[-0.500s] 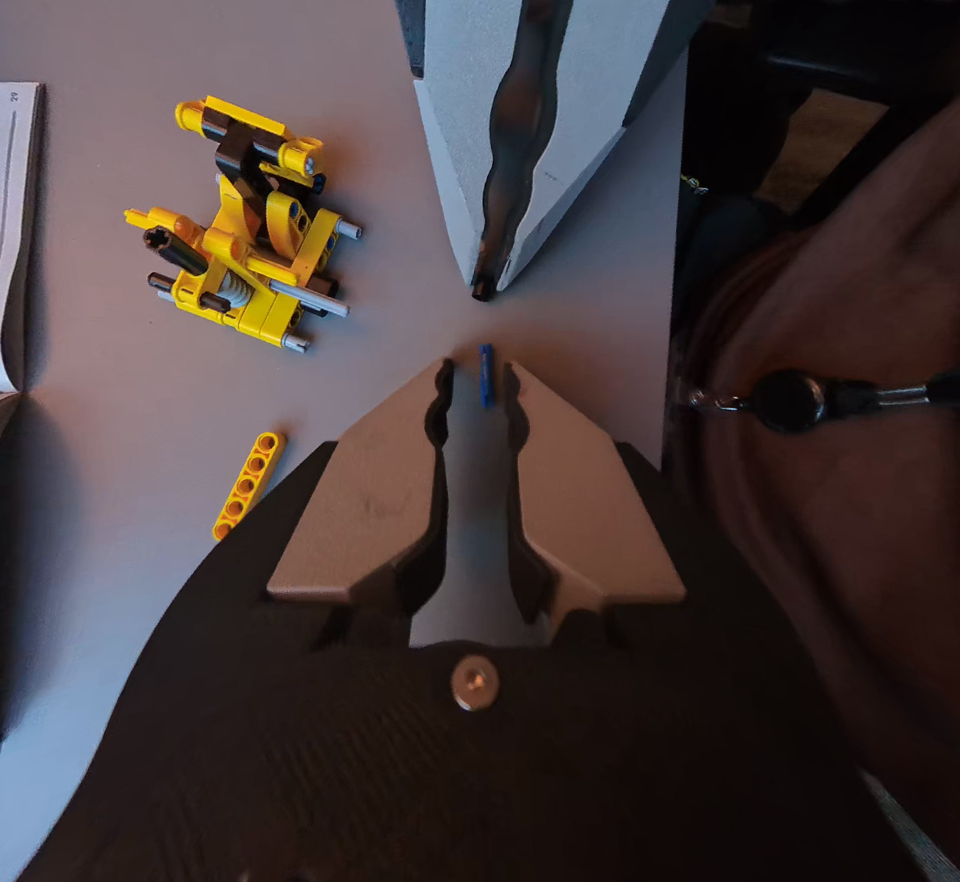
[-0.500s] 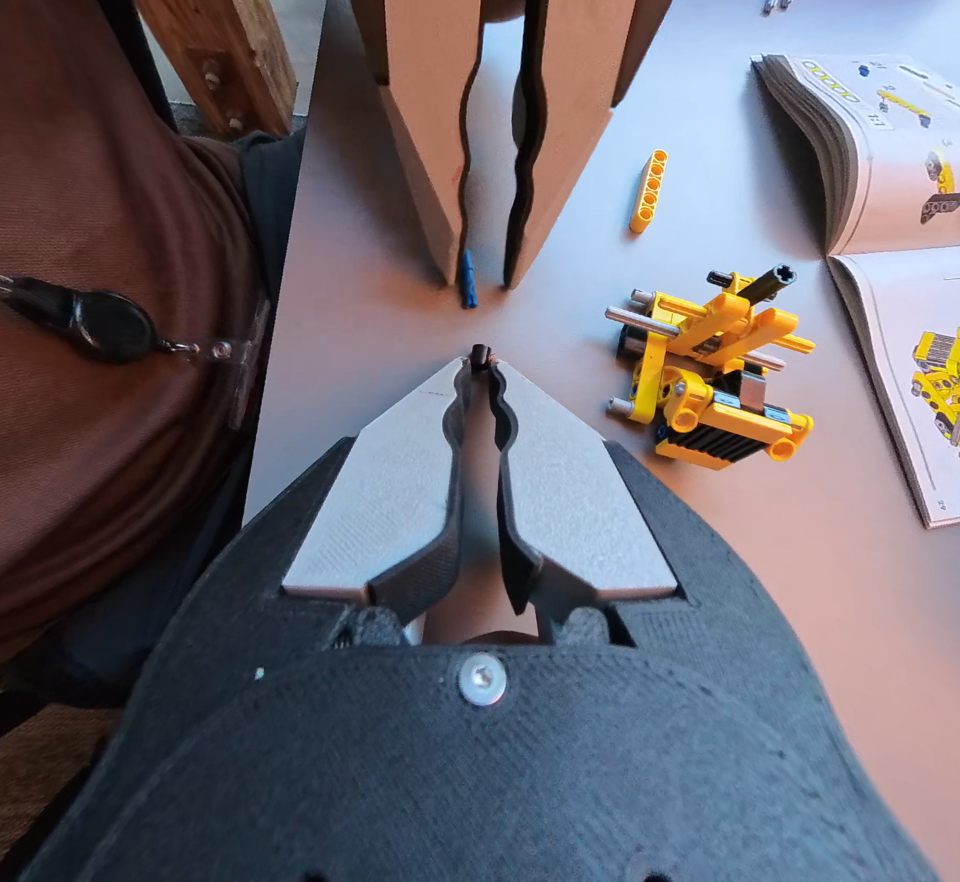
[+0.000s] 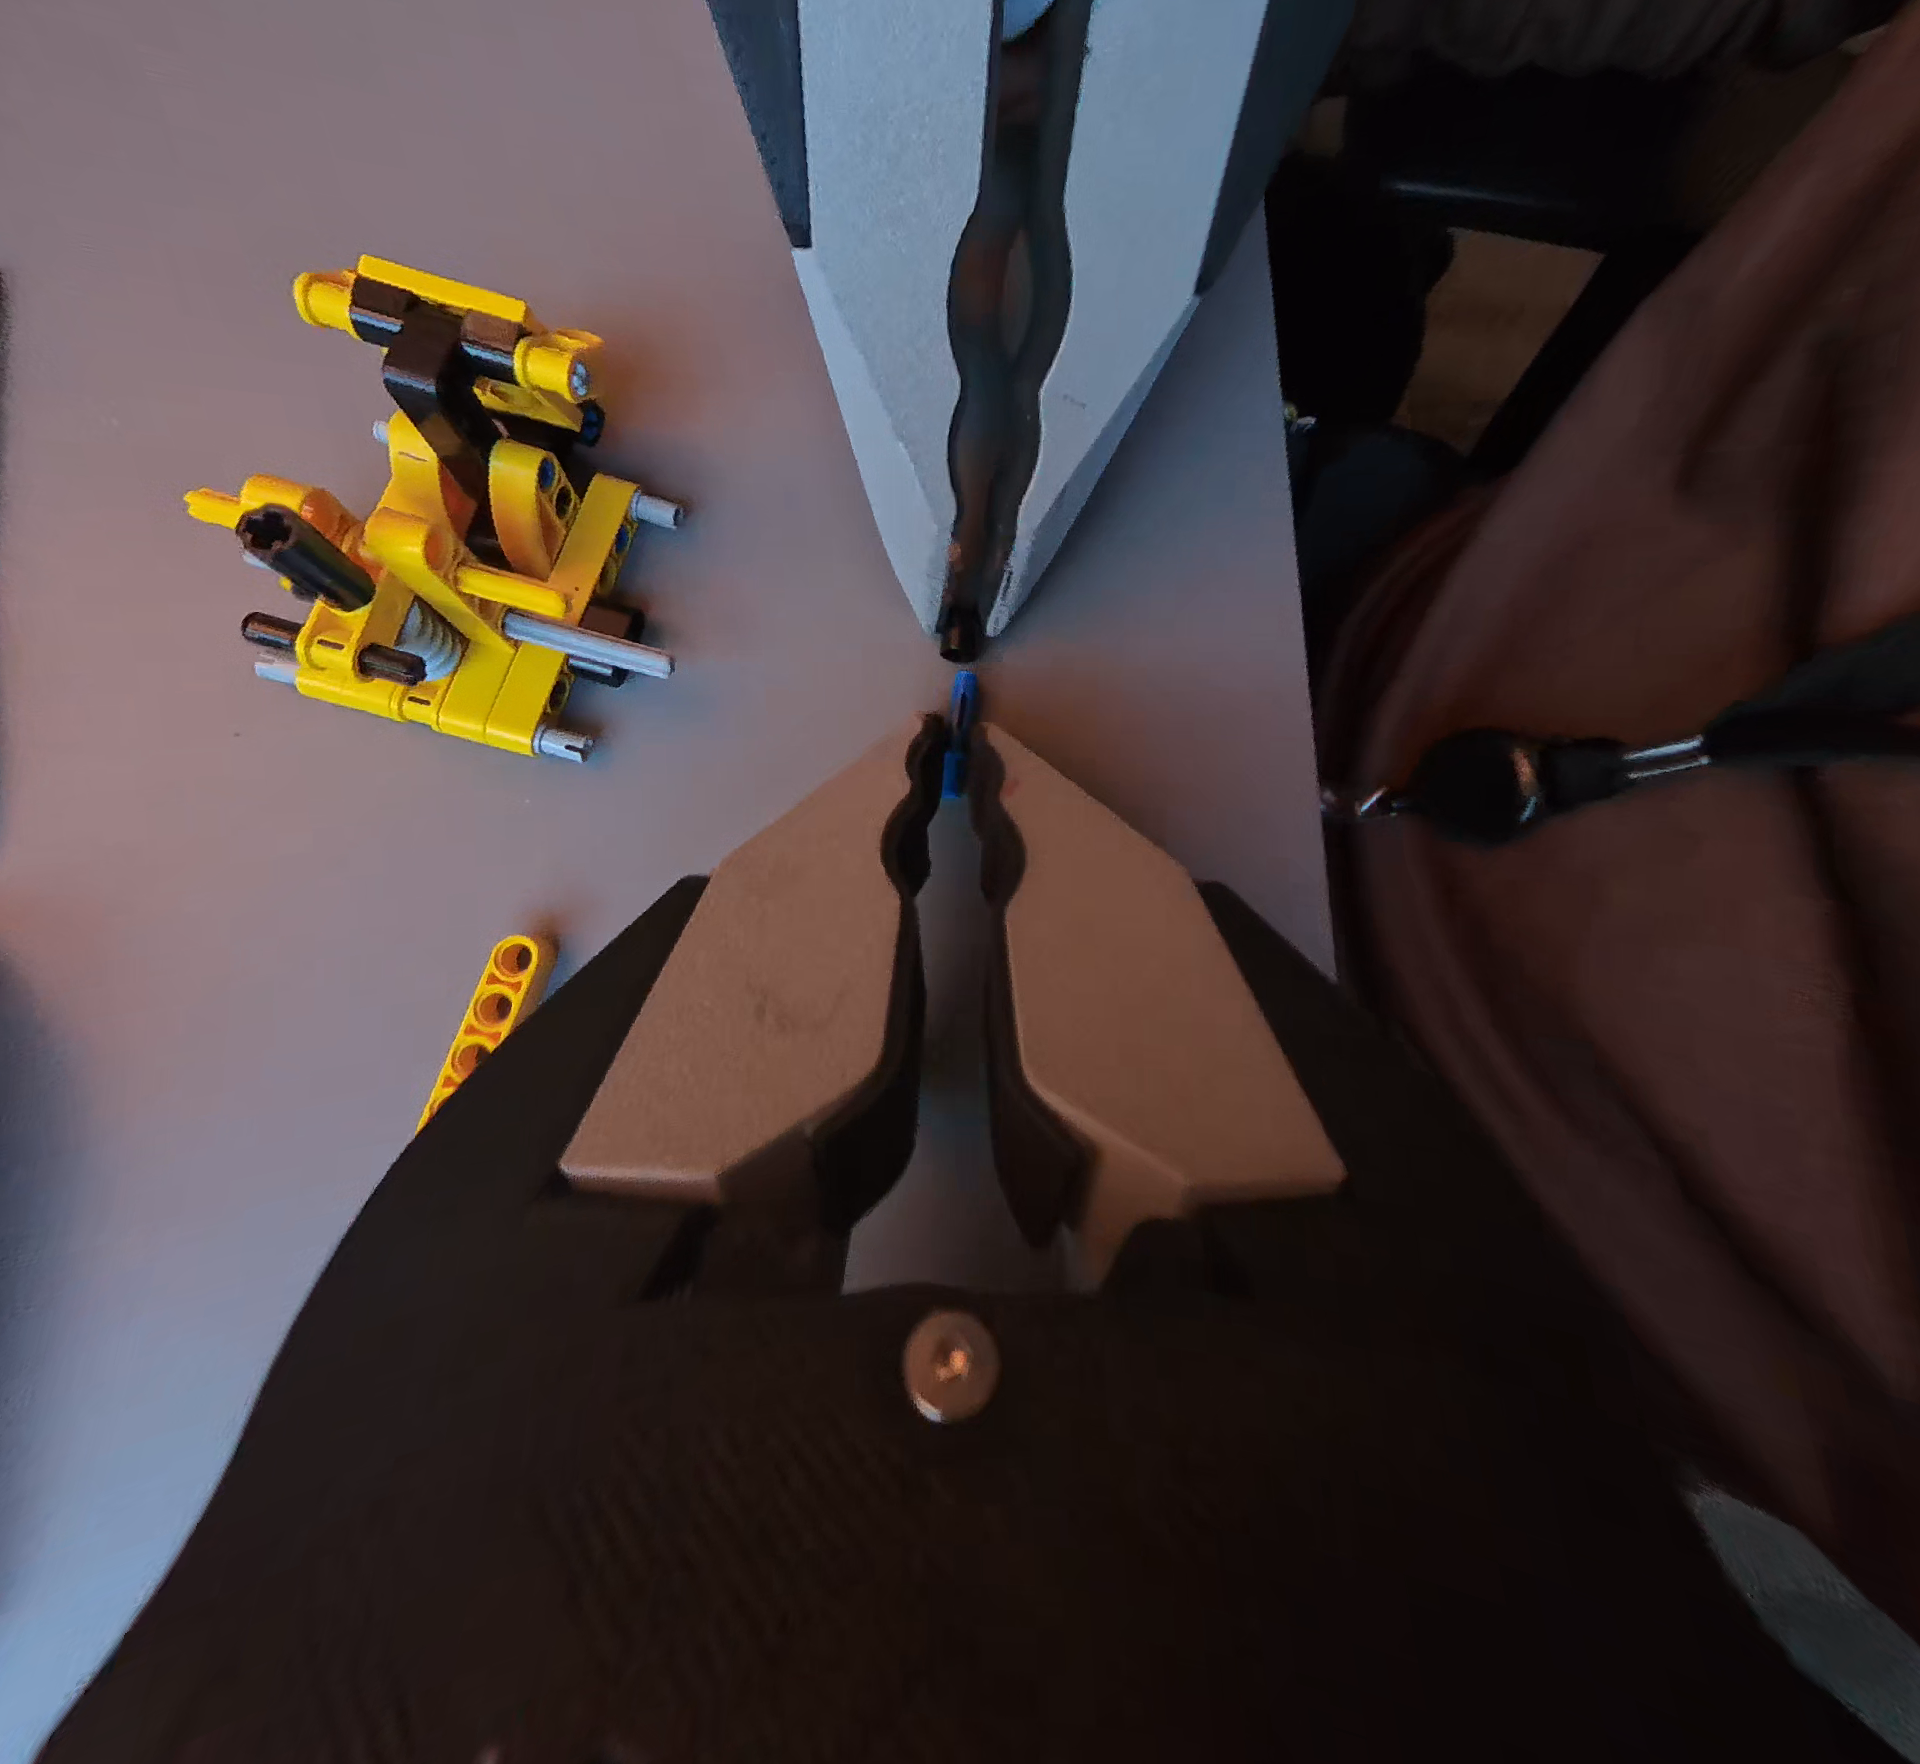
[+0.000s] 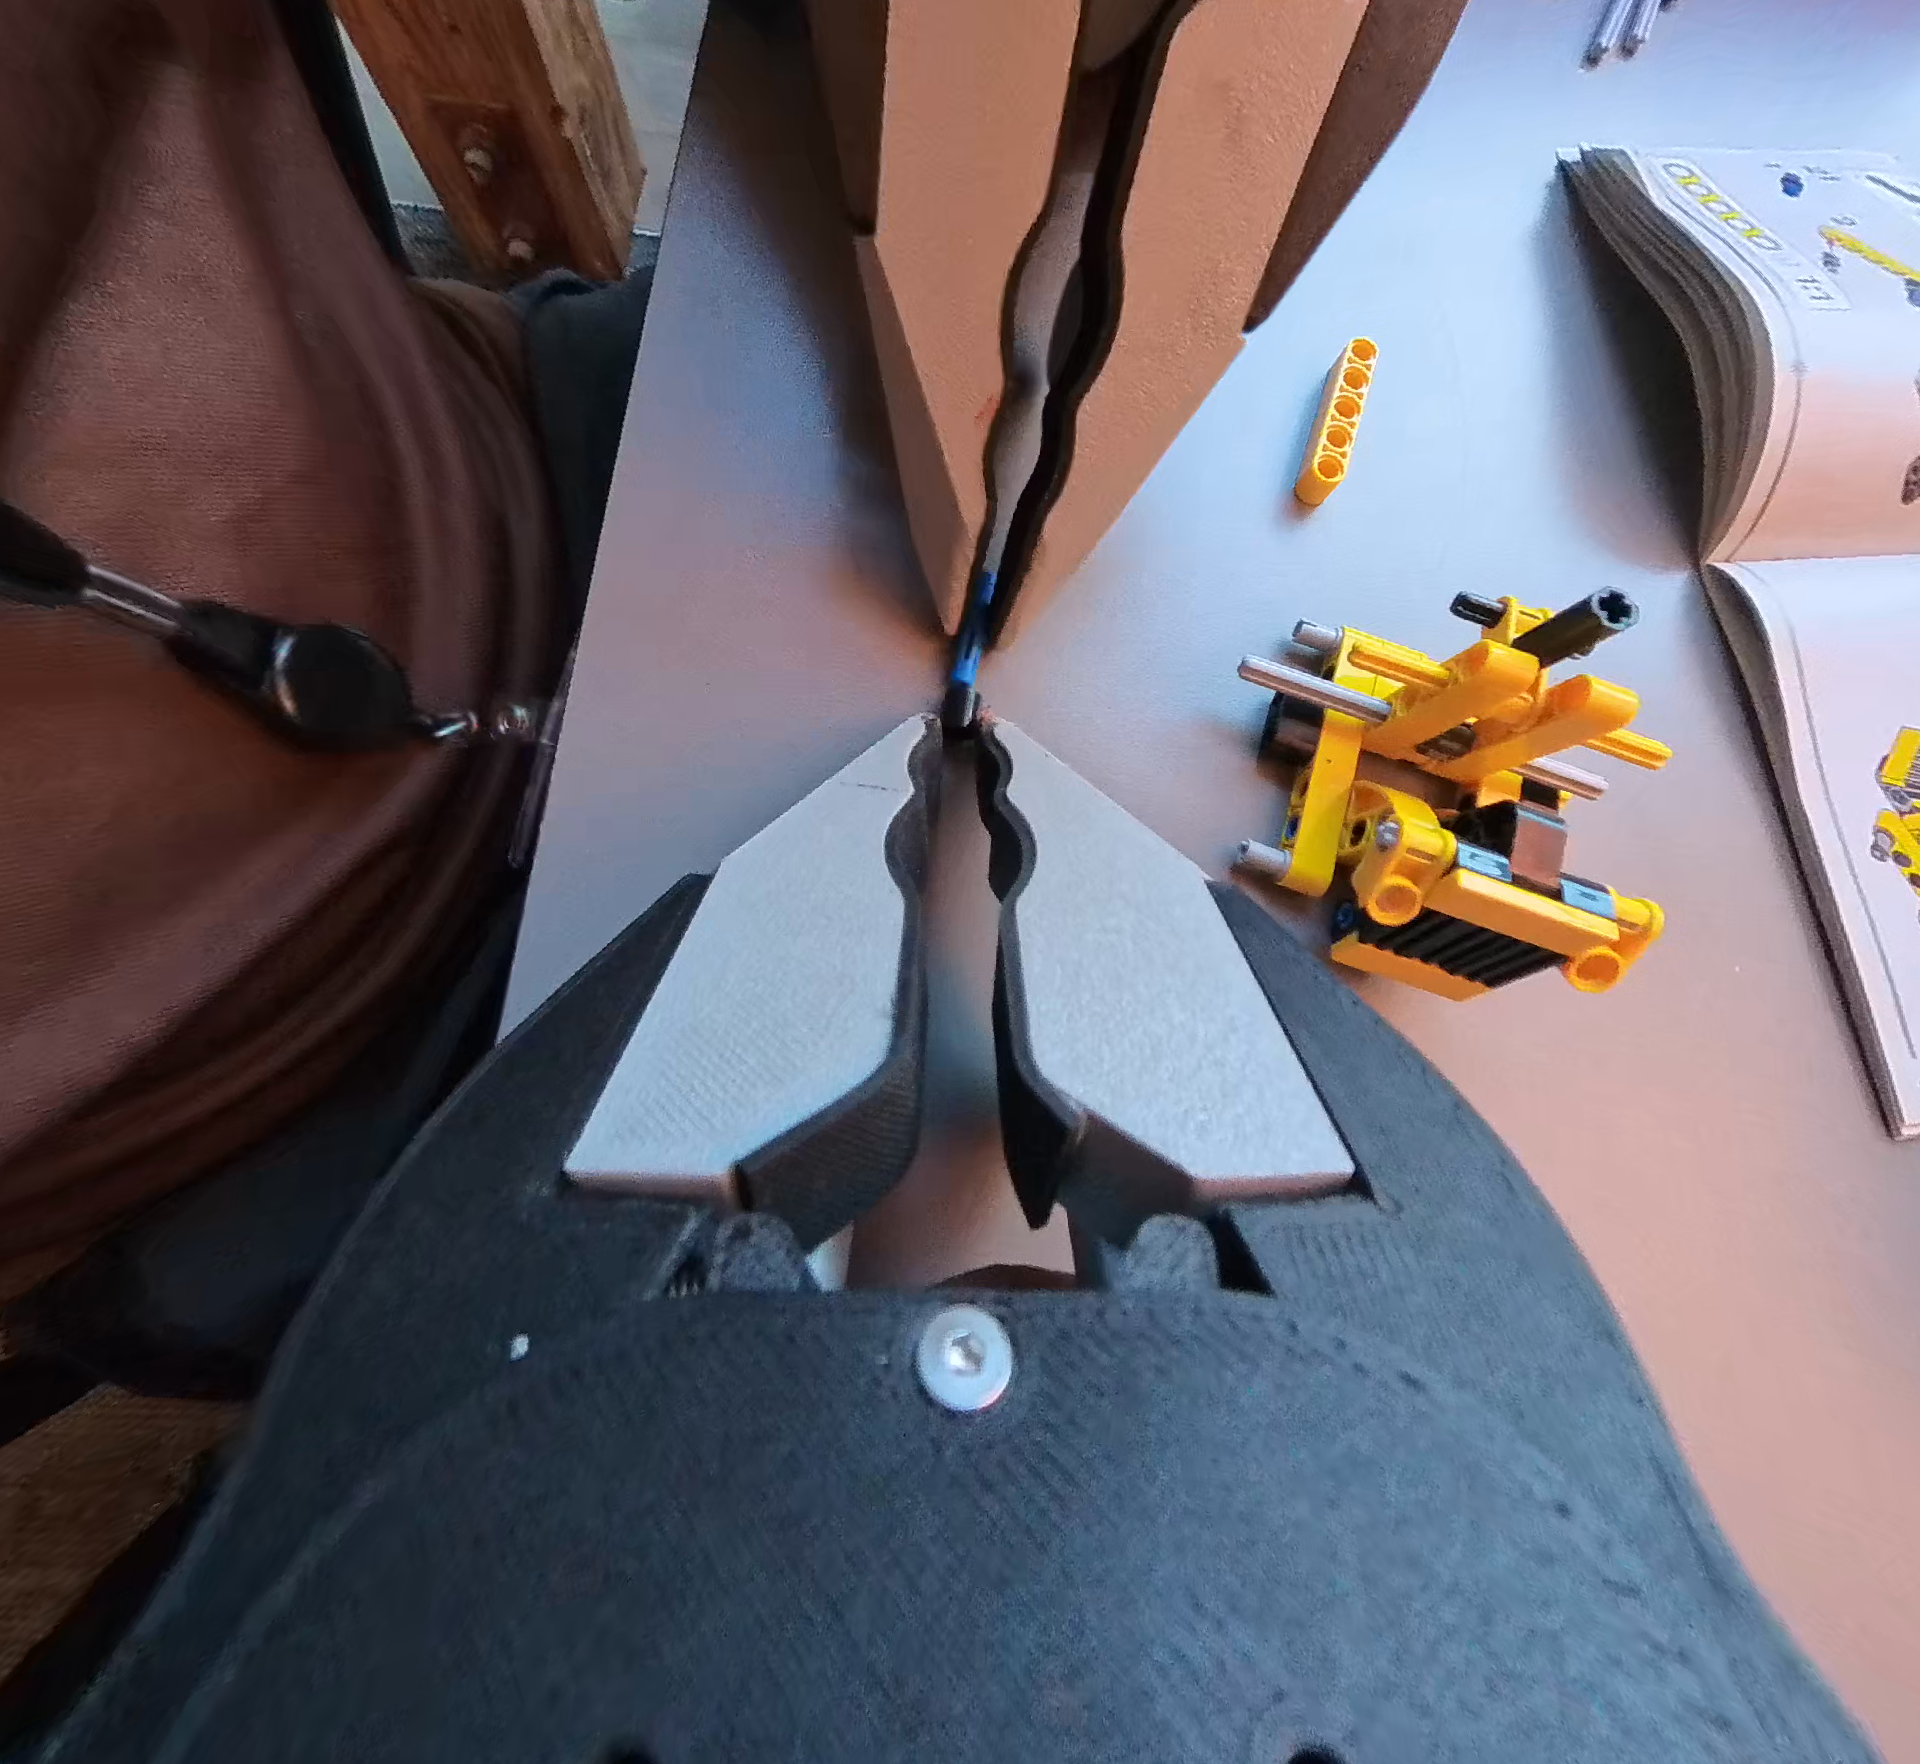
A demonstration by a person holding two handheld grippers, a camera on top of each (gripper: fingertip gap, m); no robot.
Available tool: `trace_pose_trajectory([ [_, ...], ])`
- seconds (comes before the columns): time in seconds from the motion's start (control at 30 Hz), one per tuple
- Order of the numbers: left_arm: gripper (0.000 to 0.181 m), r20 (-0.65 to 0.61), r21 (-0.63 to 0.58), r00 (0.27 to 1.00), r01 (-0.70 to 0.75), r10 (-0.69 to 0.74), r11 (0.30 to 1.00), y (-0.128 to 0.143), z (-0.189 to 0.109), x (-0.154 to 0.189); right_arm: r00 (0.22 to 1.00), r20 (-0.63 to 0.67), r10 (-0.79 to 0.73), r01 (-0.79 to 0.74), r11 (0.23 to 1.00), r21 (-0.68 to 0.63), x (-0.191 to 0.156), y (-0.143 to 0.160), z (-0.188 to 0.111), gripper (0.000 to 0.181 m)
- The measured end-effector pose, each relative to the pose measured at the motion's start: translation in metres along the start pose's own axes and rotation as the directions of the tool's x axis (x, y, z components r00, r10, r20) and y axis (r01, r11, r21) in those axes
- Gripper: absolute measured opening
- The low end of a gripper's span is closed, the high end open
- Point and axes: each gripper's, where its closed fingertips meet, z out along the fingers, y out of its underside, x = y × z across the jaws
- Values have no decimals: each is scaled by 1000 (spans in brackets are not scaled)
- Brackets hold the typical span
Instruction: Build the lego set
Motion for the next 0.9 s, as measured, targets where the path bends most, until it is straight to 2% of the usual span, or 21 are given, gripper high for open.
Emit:
trace_pose_trajectory([
  [0.2, 2, -18, 19, 1000, 10, -10, 1000, -2, 1, -1, 1000, 10, 22, -22, 1000, 1, 1, 0, 1, 4],
  [0.9, 2, 53, 23, 998, 43, -44, 999, -3, 2, -8, 998, -48, 27, -27, 1000, -10, 8, 0, 1, 4],
])
